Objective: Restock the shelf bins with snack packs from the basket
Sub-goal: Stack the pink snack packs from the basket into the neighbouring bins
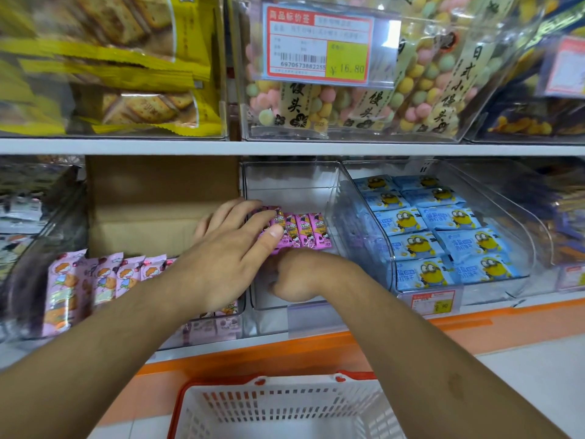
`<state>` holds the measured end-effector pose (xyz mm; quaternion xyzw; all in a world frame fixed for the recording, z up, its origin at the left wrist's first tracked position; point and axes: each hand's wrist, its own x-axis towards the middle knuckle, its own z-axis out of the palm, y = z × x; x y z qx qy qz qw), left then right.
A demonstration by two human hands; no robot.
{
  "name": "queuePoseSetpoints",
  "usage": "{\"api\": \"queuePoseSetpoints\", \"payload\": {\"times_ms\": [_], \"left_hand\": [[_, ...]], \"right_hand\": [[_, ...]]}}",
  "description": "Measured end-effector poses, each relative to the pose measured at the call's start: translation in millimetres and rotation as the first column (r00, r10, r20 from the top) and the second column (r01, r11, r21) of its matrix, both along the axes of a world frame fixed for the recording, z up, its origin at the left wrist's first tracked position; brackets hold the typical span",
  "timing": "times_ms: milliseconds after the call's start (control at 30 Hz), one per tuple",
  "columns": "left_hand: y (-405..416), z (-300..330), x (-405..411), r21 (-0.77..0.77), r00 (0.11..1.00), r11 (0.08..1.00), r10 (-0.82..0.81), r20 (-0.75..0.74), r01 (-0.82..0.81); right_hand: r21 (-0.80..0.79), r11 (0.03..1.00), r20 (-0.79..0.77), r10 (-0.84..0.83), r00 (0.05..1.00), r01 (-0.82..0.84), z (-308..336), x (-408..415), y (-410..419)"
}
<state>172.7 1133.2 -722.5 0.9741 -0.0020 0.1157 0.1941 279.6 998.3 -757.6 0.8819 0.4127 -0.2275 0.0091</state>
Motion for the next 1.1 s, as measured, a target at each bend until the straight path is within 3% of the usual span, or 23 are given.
{"api": "queuePoseSetpoints", "payload": {"times_ms": [300, 500, 567, 733, 900, 1100], "left_hand": [[0.5, 0.8, 0.1, -0.005, 1.000, 1.000, -0.001, -0.010, 0.001], [1.4, 0.1, 0.5, 0.007, 1.000, 1.000, -0.010, -0.010, 0.010], [1.2, 0.4, 0.4, 0.009, 1.000, 1.000, -0.010, -0.014, 0.010], [0.2, -0.1, 0.5, 0.009, 1.000, 1.000, -0.005, -0.015, 0.005], [-0.2, -0.3, 0.2, 0.001, 1.000, 1.000, 0.001, -0.013, -0.001], [-0.1, 0.7, 0.0, 0.002, 1.000, 1.000, -0.007, -0.023, 0.007]], "right_hand": [[0.058, 0.997, -0.047, -0.047, 0.998, 0.049, 9.2, 0.1, -1.7], [0.306, 0.904, 0.098, -0.342, 0.934, 0.299, 33.4, 12.9, -23.1], [0.353, 0.887, 0.091, -0.348, 0.933, 0.297, 28.8, 16.9, -26.1], [0.246, 0.939, -0.056, -0.235, 0.970, 0.242, 12.3, 17.9, -24.3], [0.198, 0.955, -0.062, -0.210, 0.976, 0.219, 11.3, 14.3, -21.0], [0.257, 0.905, -0.041, -0.340, 0.939, 0.339, 11.1, 20.2, -27.4]]}}
